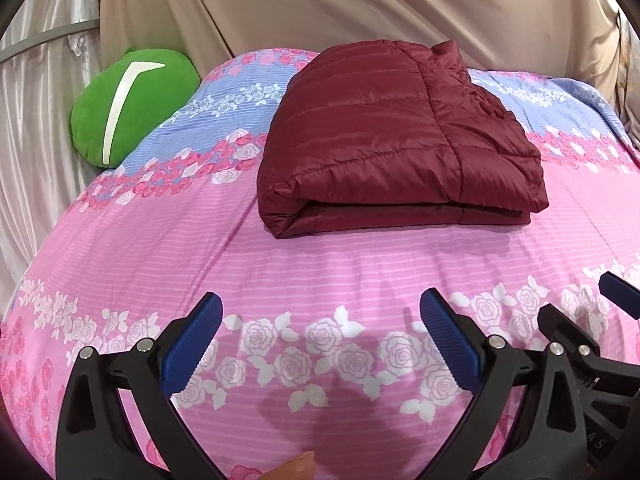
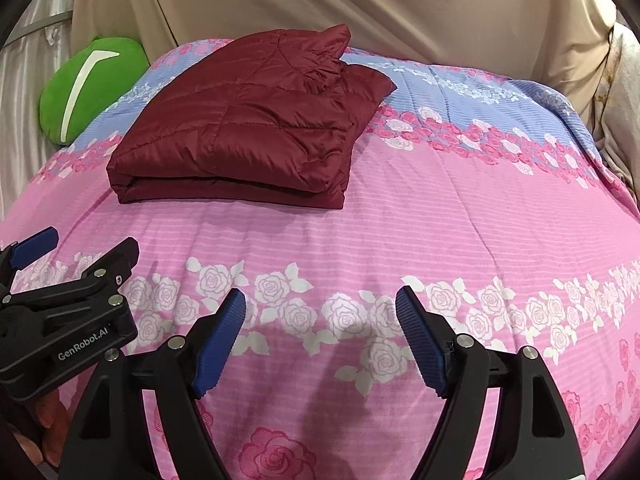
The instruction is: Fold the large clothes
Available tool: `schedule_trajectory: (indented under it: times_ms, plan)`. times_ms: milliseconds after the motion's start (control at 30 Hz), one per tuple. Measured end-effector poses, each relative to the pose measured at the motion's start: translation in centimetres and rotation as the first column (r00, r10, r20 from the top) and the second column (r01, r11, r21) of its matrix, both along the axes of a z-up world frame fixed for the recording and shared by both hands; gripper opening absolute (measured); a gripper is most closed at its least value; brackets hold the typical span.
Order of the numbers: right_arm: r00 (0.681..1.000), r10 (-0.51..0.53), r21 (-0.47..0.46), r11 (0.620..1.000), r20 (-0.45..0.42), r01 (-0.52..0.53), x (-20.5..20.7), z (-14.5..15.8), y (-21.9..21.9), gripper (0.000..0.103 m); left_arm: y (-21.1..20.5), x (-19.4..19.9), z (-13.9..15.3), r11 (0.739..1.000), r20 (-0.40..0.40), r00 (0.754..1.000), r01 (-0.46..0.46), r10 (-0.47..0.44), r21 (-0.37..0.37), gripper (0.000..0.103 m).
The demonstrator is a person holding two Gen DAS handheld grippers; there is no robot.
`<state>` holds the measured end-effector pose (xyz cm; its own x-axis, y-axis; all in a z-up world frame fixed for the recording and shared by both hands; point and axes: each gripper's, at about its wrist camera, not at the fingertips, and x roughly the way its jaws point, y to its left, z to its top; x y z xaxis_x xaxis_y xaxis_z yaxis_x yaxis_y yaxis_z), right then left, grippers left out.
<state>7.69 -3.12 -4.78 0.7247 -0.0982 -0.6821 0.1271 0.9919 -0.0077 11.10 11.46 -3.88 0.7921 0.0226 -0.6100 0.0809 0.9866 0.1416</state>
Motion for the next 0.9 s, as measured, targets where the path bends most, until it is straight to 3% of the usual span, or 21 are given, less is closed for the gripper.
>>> schedule_trajectory:
  times_ms: [900]
  plan:
    - [1.000,-0.017,-0.018,1.000,0.001,0.017,-0.15,0.02,0.42,0.075,-0.44,-0.10,-0.16,0.999,-0.004,1.000,-0.024,0.024,0.031,0.097]
